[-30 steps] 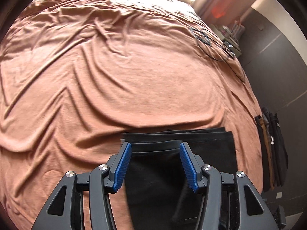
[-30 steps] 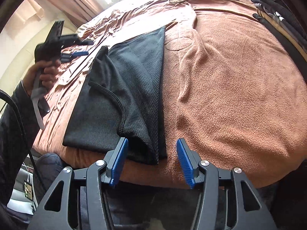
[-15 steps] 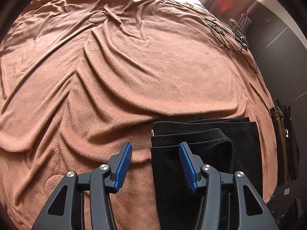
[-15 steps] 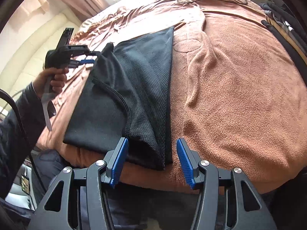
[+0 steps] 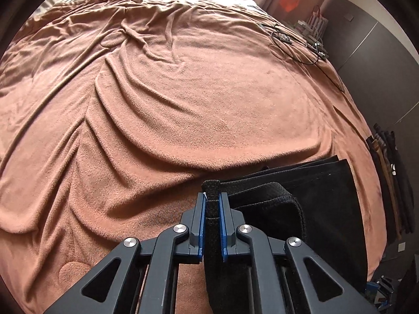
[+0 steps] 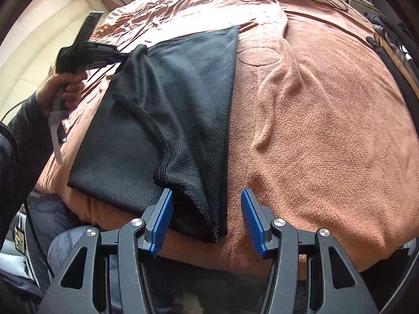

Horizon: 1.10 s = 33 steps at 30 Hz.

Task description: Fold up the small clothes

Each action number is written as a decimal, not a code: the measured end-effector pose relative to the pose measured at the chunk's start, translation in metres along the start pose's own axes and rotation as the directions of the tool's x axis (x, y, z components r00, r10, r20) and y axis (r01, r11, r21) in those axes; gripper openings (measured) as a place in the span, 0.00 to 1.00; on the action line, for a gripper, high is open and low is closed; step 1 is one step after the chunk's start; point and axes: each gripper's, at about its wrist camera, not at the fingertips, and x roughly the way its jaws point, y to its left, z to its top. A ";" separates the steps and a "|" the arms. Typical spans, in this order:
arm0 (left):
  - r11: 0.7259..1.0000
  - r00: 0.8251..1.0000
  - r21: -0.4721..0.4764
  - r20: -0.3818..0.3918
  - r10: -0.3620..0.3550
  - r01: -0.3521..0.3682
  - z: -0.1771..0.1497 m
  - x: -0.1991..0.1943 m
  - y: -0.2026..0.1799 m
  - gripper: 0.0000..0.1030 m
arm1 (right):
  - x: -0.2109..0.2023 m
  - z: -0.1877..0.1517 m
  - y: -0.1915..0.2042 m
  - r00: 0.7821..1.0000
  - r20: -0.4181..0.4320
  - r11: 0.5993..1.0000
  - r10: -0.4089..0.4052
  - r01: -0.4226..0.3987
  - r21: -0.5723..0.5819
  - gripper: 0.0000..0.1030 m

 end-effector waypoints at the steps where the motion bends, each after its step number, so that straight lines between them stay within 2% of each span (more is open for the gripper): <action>1: 1.000 1.000 -0.011 -0.001 -0.004 0.004 -0.001 -0.002 0.004 0.09 | 0.001 0.001 -0.001 1.000 0.000 1.000 -0.001 0.001 0.006 0.49; 7: 0.998 0.999 -0.061 -0.025 -0.022 0.020 -0.003 0.001 0.018 0.10 | 0.005 0.003 0.001 1.000 0.000 1.000 -0.007 0.007 0.003 0.49; 10: 0.996 0.998 -0.091 -0.054 0.009 -0.014 -0.003 0.002 0.019 0.17 | 0.005 0.004 0.000 1.000 0.002 1.000 -0.011 0.011 0.001 0.49; 14: 0.995 0.998 -0.079 -0.034 0.059 -0.061 -0.007 -0.014 0.015 0.34 | 0.005 0.004 -0.001 1.000 -0.005 0.999 -0.031 0.031 -0.009 0.49; 15: 0.996 0.998 -0.074 -0.023 0.058 -0.059 -0.007 -0.019 0.014 0.35 | 0.005 0.004 -0.001 0.999 -0.005 0.999 -0.031 0.031 -0.009 0.49; 18: 0.997 0.999 -0.064 -0.001 0.035 -0.035 -0.011 -0.034 0.009 0.37 | 0.003 0.002 -0.001 1.000 -0.007 0.999 -0.031 0.031 -0.015 0.49; 21: 0.999 1.000 -0.049 -0.007 -0.020 0.019 -0.017 -0.044 0.001 0.39 | 0.002 0.001 0.001 0.999 -0.008 0.999 -0.034 0.034 -0.024 0.49; 28: 0.990 0.986 -0.026 -0.093 -0.142 0.140 -0.040 -0.042 -0.030 0.40 | 0.006 0.006 0.006 0.999 0.000 0.998 -0.054 0.054 -0.045 0.49; 33: 0.984 0.973 -0.008 -0.146 -0.176 0.177 -0.058 -0.033 -0.047 0.40 | 0.009 0.010 0.007 0.999 0.004 0.997 -0.050 0.050 -0.055 0.49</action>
